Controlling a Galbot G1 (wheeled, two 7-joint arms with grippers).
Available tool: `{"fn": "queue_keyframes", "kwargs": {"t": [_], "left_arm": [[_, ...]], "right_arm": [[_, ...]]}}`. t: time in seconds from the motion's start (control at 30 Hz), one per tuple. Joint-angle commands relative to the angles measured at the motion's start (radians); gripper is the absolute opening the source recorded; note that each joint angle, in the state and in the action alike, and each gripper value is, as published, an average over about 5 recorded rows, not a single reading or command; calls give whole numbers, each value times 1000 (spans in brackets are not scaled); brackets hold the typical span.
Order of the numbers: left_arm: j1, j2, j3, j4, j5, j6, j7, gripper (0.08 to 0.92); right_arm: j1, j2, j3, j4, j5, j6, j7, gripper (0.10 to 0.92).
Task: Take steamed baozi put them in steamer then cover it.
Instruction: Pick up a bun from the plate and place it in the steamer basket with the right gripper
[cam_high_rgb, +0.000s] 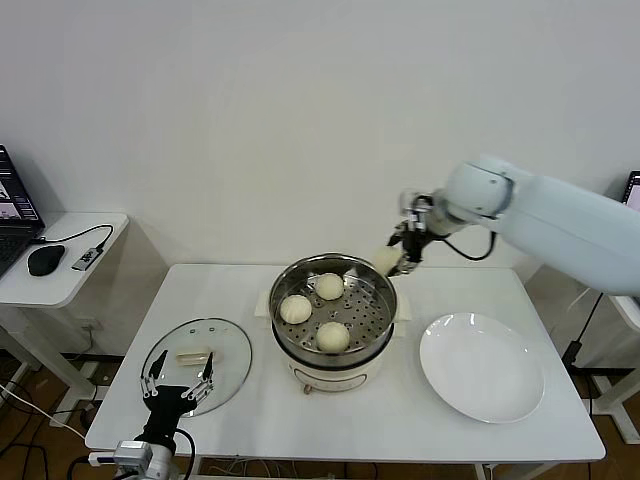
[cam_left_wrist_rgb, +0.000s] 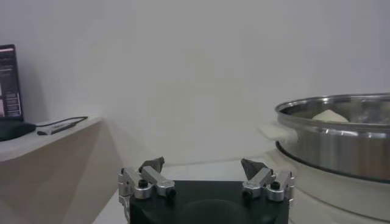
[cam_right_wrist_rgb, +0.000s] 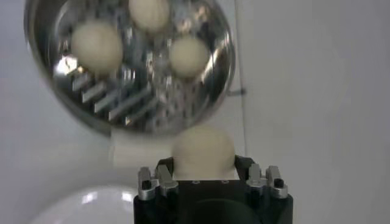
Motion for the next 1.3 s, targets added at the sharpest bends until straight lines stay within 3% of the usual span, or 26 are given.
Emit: {"fn": "queue_keyframes", "kwargs": {"t": [0.03,1.07,1.17,1.3], "left_arm": [[0,-5,-3,-1,0,0,0,823],[1,-8,1,2,1,-3,2,823],[1,-9,1,2,1,-2,2,823],[-1,-9,0,2,1,-2,1,823]], "right_arm": [[-25,184,-67,-26,102,-118,87,619],[-152,144,-66,-54,-65,-106,46,620],[-138,133,-47,-44,-66,-104,49,657],[-106,91,-7,-8,-63,-103,44,764]]}}
